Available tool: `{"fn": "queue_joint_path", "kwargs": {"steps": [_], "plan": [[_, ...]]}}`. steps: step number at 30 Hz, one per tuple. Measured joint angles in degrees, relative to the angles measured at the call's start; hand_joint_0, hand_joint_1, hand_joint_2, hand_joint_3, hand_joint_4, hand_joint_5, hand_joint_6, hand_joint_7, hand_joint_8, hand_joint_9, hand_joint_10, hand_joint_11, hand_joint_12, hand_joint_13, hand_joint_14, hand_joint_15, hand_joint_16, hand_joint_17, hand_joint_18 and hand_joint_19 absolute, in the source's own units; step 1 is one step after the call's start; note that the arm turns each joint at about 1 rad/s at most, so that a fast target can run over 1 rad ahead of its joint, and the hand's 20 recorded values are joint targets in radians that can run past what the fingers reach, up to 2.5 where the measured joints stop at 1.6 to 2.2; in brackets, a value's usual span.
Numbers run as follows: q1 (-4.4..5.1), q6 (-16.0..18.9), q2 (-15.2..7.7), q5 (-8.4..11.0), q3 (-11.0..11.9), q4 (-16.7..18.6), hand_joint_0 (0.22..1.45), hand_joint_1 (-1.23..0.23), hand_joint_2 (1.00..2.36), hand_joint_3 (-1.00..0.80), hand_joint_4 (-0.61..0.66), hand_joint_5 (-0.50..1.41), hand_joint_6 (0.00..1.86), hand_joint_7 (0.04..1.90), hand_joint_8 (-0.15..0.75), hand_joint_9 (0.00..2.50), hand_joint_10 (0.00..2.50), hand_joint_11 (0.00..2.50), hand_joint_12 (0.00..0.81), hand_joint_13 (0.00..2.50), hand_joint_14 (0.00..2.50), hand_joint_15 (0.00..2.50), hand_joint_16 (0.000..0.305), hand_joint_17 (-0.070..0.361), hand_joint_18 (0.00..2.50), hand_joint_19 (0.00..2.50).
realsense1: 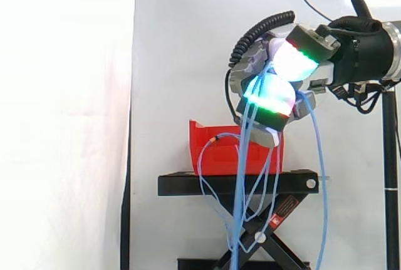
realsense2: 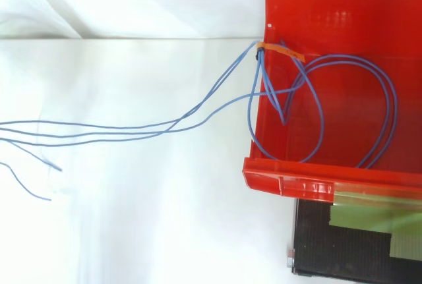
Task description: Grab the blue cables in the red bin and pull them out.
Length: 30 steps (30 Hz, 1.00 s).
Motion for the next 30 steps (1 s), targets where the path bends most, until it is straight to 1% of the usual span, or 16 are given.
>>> {"fn": "queue_joint_path", "kwargs": {"steps": [5,6,7,9,12,14,18,22,25,27,30], "plan": [[0.02,0.0,0.0,0.00,0.0,0.0,0.87,-0.92,1.01,-0.83,0.21,0.87,0.02,0.91,0.248,0.94,1.18,1.55,0.310,1.14,0.76,1.43,0.039,0.087,0.70,1.12],[0.02,0.0,0.0,0.00,0.0,0.0,0.87,-0.92,1.01,-0.85,0.21,0.87,0.02,0.90,0.255,0.94,1.17,1.55,0.310,1.14,0.75,1.44,0.038,0.087,0.70,1.12],[0.03,0.0,0.0,0.00,0.0,0.0,0.85,-0.91,1.00,-0.93,0.20,0.87,0.02,0.90,0.256,0.94,1.18,1.54,0.322,1.14,0.76,1.43,0.039,0.088,0.70,1.12],[0.04,0.0,0.0,0.00,0.0,0.0,0.82,-0.89,1.00,-1.00,0.20,0.88,0.02,0.91,0.260,0.94,1.19,1.53,0.321,1.14,0.76,1.42,0.039,0.089,0.71,1.12],[0.09,0.0,0.0,0.00,0.0,0.0,0.78,-0.84,1.00,-1.00,0.21,0.89,0.03,0.90,0.260,0.95,1.20,1.52,0.327,1.14,0.78,1.40,0.041,0.092,0.72,1.11],[0.10,0.0,0.0,0.00,0.0,0.0,0.75,-0.80,1.00,-1.00,0.21,0.90,0.06,0.88,0.278,0.96,1.23,1.49,0.334,1.15,0.80,1.36,0.042,0.094,0.73,1.10],[0.11,0.0,0.0,0.03,0.0,0.0,0.69,-0.73,1.00,-1.00,0.21,0.94,0.16,0.83,0.290,1.00,1.25,1.44,0.351,1.17,0.84,1.32,0.045,0.101,0.77,1.08],[0.12,0.0,0.0,0.07,0.0,0.0,0.66,-0.69,1.00,-1.00,0.22,0.99,0.20,0.78,0.302,1.06,1.23,1.47,0.369,1.21,0.86,1.29,0.047,0.106,0.80,1.08],[0.12,0.0,0.0,0.08,0.0,0.0,0.63,-0.67,1.00,-1.00,0.24,1.00,0.21,0.78,0.303,1.07,1.26,1.46,0.384,1.22,0.87,1.29,0.049,0.111,0.82,1.07],[0.12,0.0,0.0,0.08,0.0,0.0,0.63,-0.66,1.00,-1.00,0.24,1.00,0.21,0.78,0.314,1.08,1.27,1.46,0.387,1.22,0.88,1.27,0.050,0.112,0.82,1.06],[0.10,0.0,0.0,0.08,0.0,0.0,0.60,-0.65,1.00,-1.00,0.25,1.00,0.25,0.75,0.324,1.08,1.29,1.44,0.399,1.23,0.90,1.26,0.052,0.117,0.84,1.04]]}}
